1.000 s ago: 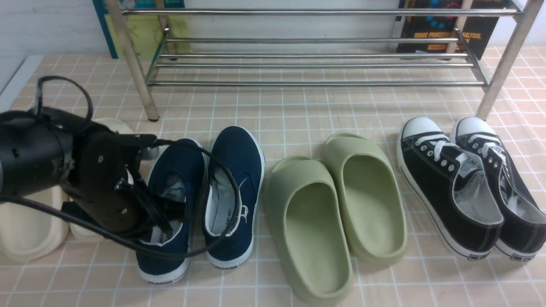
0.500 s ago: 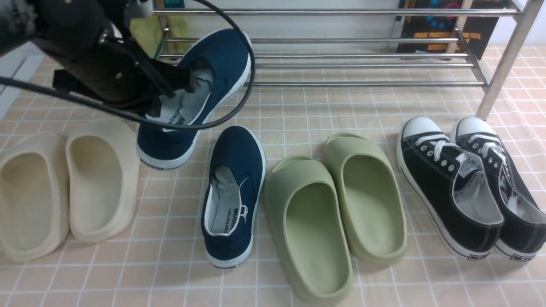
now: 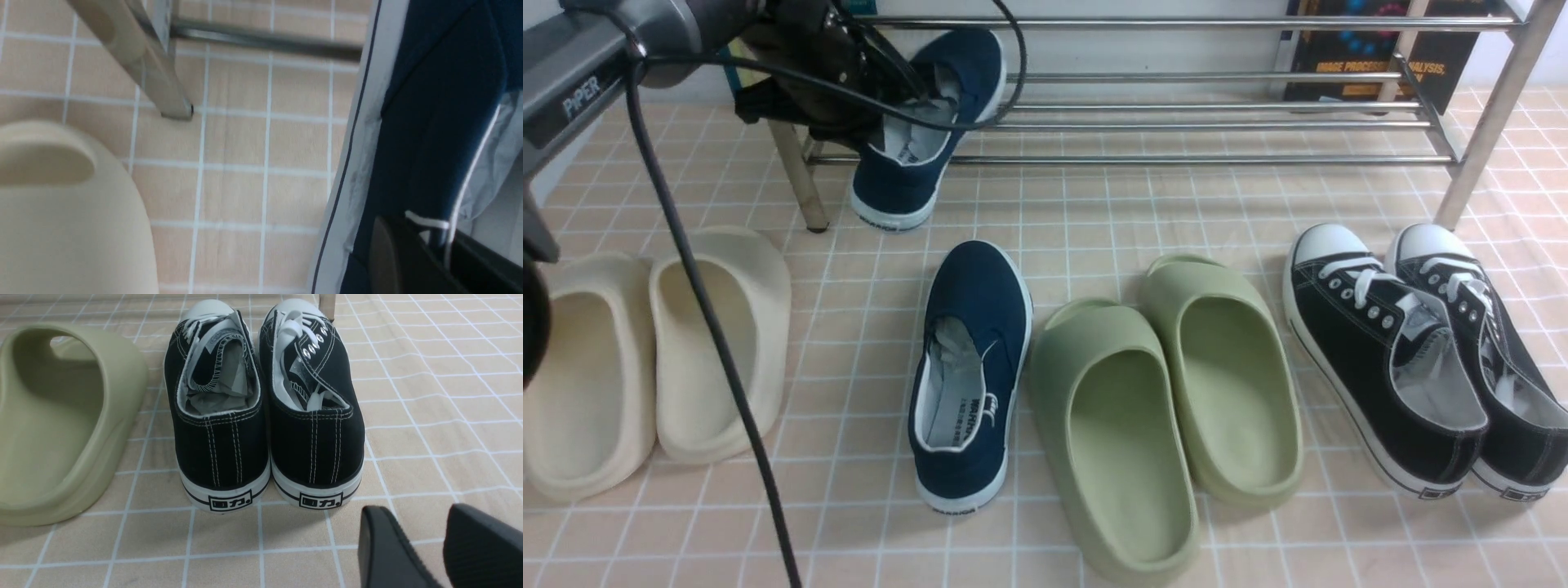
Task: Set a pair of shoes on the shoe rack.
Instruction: Use the left arm to put a shoe into the shoe rack, then use the left arm to grab the shoe closest to it
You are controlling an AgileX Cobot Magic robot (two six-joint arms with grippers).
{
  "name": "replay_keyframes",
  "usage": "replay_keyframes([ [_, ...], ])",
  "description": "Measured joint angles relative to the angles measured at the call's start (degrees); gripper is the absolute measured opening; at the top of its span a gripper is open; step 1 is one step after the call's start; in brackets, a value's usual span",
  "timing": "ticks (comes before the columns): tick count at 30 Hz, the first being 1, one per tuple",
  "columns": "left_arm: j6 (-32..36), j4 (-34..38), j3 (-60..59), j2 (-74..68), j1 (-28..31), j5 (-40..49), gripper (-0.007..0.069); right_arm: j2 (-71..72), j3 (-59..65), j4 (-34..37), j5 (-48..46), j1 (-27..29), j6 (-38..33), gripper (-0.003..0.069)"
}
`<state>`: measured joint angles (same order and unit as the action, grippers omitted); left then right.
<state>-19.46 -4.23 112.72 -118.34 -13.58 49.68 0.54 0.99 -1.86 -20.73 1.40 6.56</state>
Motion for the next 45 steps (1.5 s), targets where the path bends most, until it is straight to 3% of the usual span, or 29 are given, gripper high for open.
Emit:
replay_keyframes([
  [10, -0.46, -1.38, 12.07, -11.93, 1.37, -7.09, 0.0081, 0.00, 0.00, 0.00, 0.00, 0.00, 0.00, 0.0237],
  [17, -0.46, -0.89, 13.13, -12.52, 1.31, -6.87, 0.0236, 0.00, 0.00, 0.00, 0.00, 0.00, 0.00, 0.0237],
  [20, 0.48, -0.65, 14.31, -10.88, 1.08, -1.38, 0.0342, 0.00, 0.00, 0.00, 0.00, 0.00, 0.00, 0.0237],
  [23, 4.38, -0.65, 14.80, -6.67, 1.08, 5.29, 0.0397, 0.00, 0.00, 0.00, 0.00, 0.00, 0.00, 0.0237],
  [32, 14.02, -1.03, 15.24, 5.77, 1.08, 21.07, 0.0414, 0.00, 0.00, 0.00, 0.00, 0.00, 0.00, 0.0237],
  [39, 14.31, 0.58, 3.99, 11.96, 1.08, 21.07, 0.0414, 0.00, 0.00, 0.00, 0.00, 0.00, 0.00, 0.0237],
  [45, 14.46, 5.75, -18.37, 22.21, 1.08, 20.78, 0.0414, 0.00, 0.00, 0.00, 0.00, 0.00, 0.00, 0.0237],
])
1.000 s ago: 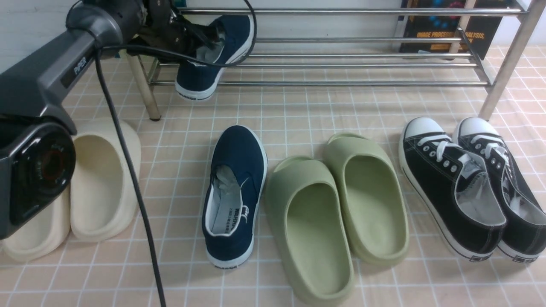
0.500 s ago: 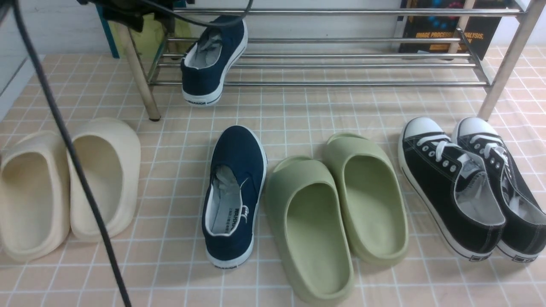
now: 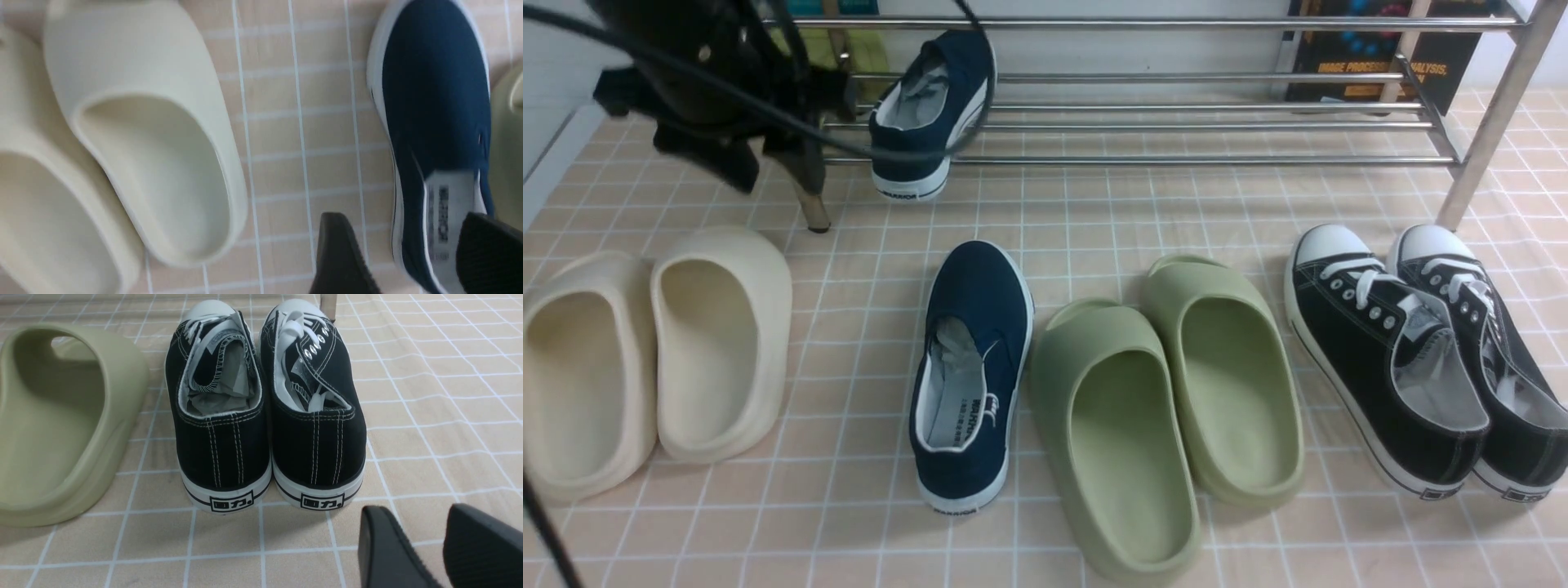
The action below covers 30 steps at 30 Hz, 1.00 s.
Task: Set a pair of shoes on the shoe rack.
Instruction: Use the left arm to grab the shoe closest to it
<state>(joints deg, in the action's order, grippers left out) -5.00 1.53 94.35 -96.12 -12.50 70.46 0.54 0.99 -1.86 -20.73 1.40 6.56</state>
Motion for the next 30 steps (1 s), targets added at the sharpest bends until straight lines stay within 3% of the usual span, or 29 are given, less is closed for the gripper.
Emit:
replay_keyframes([
  [3, 1.83, 4.46, -12.38, 4.42, -0.21, -4.00, 0.0414, 0.00, 0.00, 0.00, 0.00, 0.00, 0.00, 0.0237],
  [8, 3.58, 6.94, -22.34, 5.97, -3.33, -11.08, 0.0414, 0.00, 0.00, 0.00, 0.00, 0.00, 0.00, 0.0237],
  [10, 3.77, 6.84, -28.02, 5.46, -8.35, -17.79, 0.0414, 0.00, 0.00, 0.00, 0.00, 0.00, 0.00, 0.0237],
  [14, 2.89, 4.62, -30.24, 2.80, -14.15, -26.84, 0.0414, 0.00, 0.00, -0.11, 0.00, 0.00, 0.00, 0.0237],
  [18, -2.02, 0.22, -30.35, -0.31, -15.41, -32.23, 0.0414, 0.00, 0.00, -0.11, 0.00, 0.00, 0.00, 0.0237],
  [24, -10.42, -6.60, -30.29, -3.52, -15.52, -33.11, 0.0404, 0.00, 0.00, 0.00, 0.00, 0.00, 0.00, 0.0237],
  [30, -11.75, -8.14, -30.30, -5.28, -15.52, -33.10, 0.0336, 0.00, 0.00, -0.05, 0.00, 0.00, 0.00, 0.0237],
])
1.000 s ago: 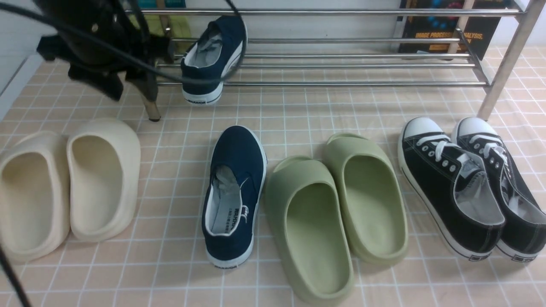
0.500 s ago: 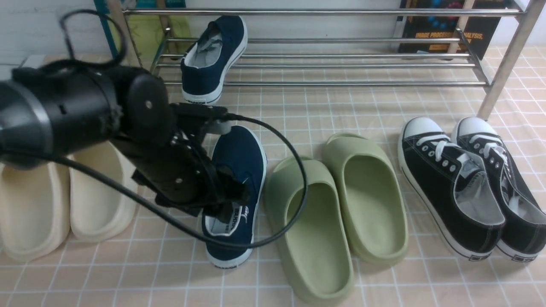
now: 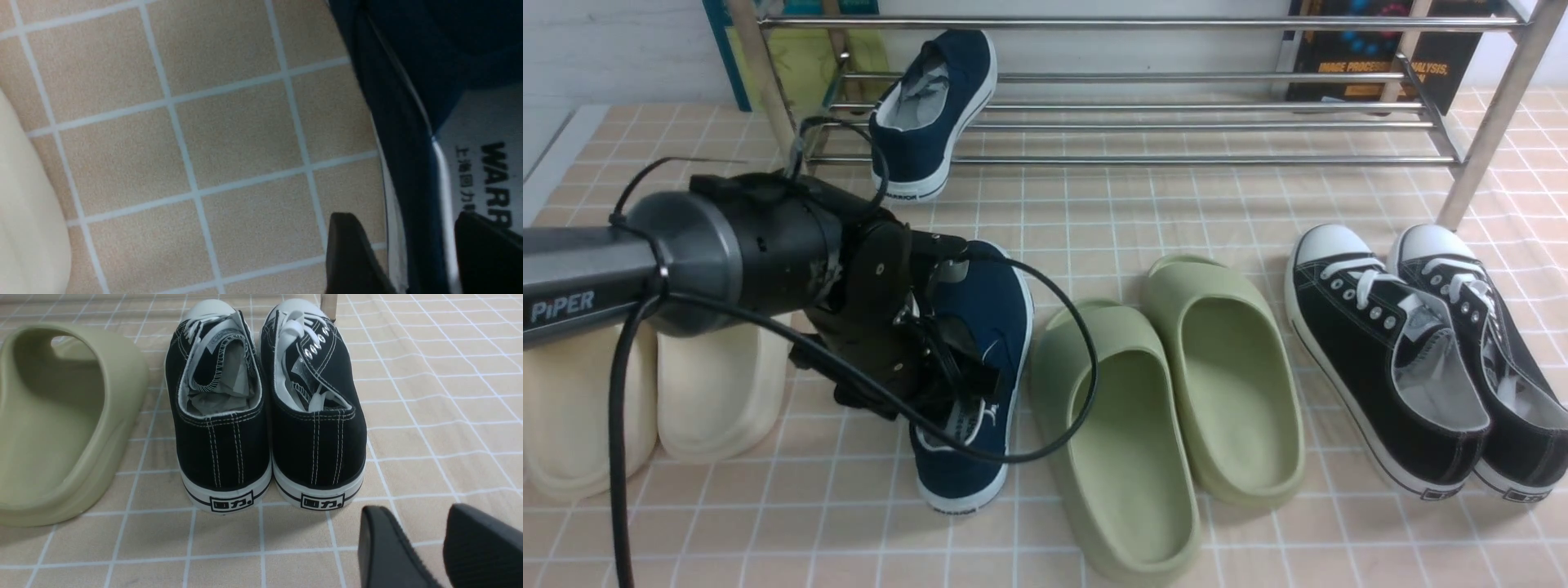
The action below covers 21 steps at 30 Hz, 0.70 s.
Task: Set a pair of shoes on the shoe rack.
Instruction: Use the left arm to grab the shoe closest to it, then use the left arm to put a shoe into the shoe rack
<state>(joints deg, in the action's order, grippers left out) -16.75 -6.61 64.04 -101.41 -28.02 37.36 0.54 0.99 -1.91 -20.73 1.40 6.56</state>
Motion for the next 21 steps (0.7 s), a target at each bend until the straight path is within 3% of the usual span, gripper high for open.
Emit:
replay_keyframes([
  [8, -0.18, 0.03, -0.06, -0.38, 0.00, -0.21, 0.0111, 0.00, 0.00, -0.05, 0.00, 0.00, 0.00, 0.0237],
  [12, -0.14, 0.11, 1.88, 0.03, 0.00, 2.08, 0.0035, 0.00, 0.00, -0.05, 0.00, 0.00, 0.00, 0.0237],
  [18, 2.47, 0.40, 10.13, 3.74, 1.03, 10.39, 0.0029, 0.00, 0.00, 0.01, 0.00, 0.00, 0.00, 0.0237],
  [21, 3.15, 3.28, 15.52, 3.72, 3.92, 10.28, 0.0029, 0.00, 0.00, 0.01, 0.00, 0.00, 0.00, 0.0237],
])
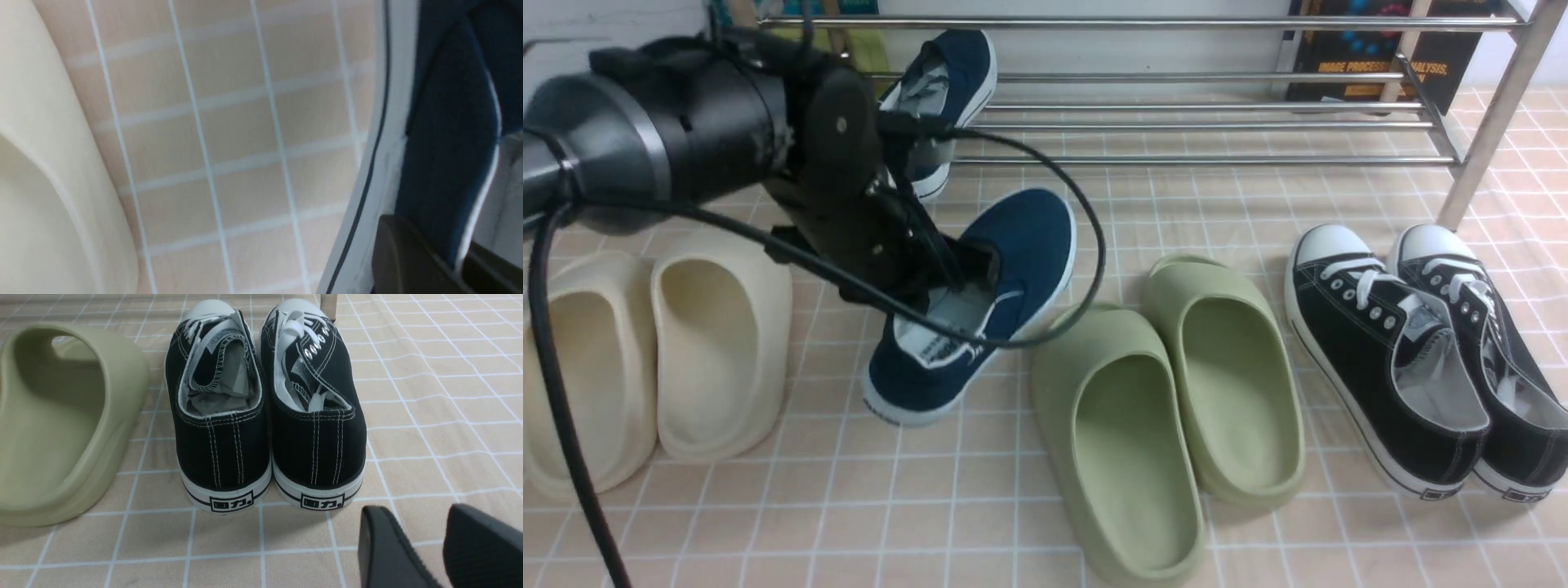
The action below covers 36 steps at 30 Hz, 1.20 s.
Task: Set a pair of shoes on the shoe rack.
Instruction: Use the left arm to put a shoe into the shoe rack
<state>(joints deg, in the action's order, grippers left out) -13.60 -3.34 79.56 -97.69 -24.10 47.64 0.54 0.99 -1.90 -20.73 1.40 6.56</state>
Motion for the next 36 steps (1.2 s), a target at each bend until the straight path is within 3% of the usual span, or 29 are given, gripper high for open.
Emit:
replay_keyframes([
  [6, 4.47, 8.59, 10.14, -5.87, 5.48, -1.75, 0.0029, 0.00, 0.00, 0.00, 0.00, 0.00, 0.00, 0.0237],
  [12, 6.78, 14.50, 22.81, -16.91, 6.56, -3.03, 0.0032, 0.00, 0.00, -0.05, 0.00, 0.00, 0.00, 0.0239],
  [19, 5.64, 15.24, 34.47, -26.88, 6.67, -5.63, 0.0036, 0.00, 0.00, -0.05, 0.00, 0.00, 0.00, 0.0239],
  [26, 0.29, 12.59, 43.88, -33.23, 8.06, -10.44, 0.0055, 0.00, 0.00, -0.05, 0.00, 0.00, 0.00, 0.0239],
  [31, -0.08, 12.64, 44.71, -34.27, 8.51, -10.45, 0.0132, 0.00, 0.00, -0.05, 0.00, 0.00, 0.00, 0.0239],
  [35, -0.08, 12.82, 46.66, -33.88, 8.53, -8.07, 0.0295, 0.00, 0.00, -0.05, 0.00, 0.00, 0.00, 0.0239],
  [36, -0.08, 12.82, 46.81, -33.88, 8.53, -7.82, 0.0295, 0.00, 0.00, -0.05, 0.00, 0.00, 0.00, 0.0239],
])
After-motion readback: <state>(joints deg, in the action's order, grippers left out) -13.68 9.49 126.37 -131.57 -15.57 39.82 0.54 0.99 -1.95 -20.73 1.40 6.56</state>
